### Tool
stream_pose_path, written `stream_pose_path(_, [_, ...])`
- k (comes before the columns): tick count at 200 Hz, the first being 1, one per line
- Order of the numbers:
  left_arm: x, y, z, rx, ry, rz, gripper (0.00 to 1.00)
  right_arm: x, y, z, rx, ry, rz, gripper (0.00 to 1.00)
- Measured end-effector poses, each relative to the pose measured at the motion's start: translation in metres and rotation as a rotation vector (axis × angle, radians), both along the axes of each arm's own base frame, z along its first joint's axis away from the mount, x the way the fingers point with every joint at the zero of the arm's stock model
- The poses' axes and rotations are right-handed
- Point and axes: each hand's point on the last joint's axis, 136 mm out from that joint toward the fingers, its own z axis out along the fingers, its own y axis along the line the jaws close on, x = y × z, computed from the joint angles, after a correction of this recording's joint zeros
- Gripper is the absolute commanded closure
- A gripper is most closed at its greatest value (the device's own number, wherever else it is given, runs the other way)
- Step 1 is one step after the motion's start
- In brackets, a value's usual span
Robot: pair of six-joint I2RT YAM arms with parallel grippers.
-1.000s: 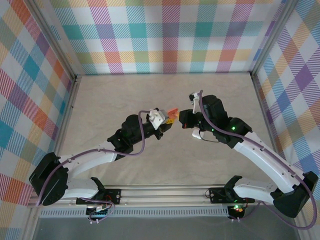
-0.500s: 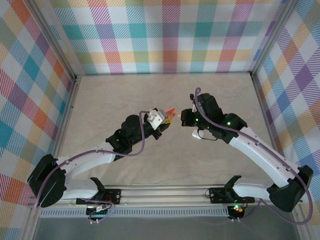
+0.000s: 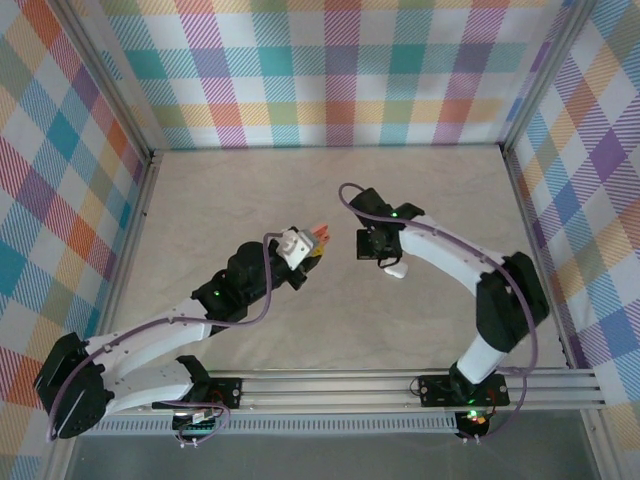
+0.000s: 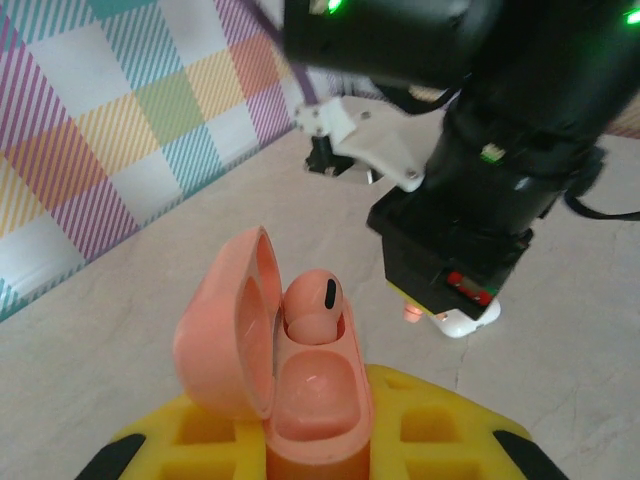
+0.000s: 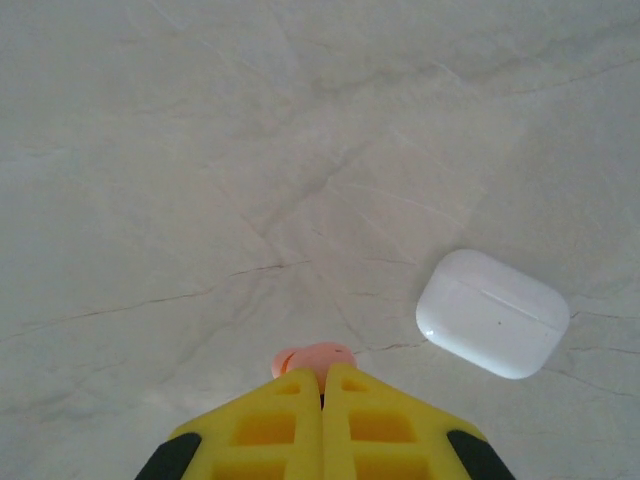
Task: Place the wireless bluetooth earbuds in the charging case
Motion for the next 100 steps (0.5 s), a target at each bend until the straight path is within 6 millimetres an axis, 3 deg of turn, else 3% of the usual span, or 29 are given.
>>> stream_pose_path(21, [-0.004, 0.004, -0.002, 0.006, 0.003, -0.004, 1.00, 0.004, 0.002, 0.000, -0.014, 0.006, 0.011, 1.00])
stream_pose_path(42, [-0.007, 0.006, -0.008, 0.007, 0.012, -0.022, 1.00, 0.005, 0.007, 0.024, 0.037, -0.049, 0.031, 1.00])
stream_pose_path(67, [-0.007, 0.006, -0.011, -0.014, 0.025, -0.065, 1.00, 0.000, 0.021, 0.089, 0.225, -0.237, 0.096, 1.00])
stream_pose_path(85, [-0.003, 0.003, -0.004, -0.063, 0.024, -0.109, 1.00, -0.016, 0.034, 0.144, 0.408, -0.393, 0.176, 1.00])
stream_pose_path(100, [-0.002, -0.001, 0.002, -0.113, 0.030, -0.156, 1.00, -0.029, 0.042, 0.173, 0.520, -0.478, 0.246, 1.00])
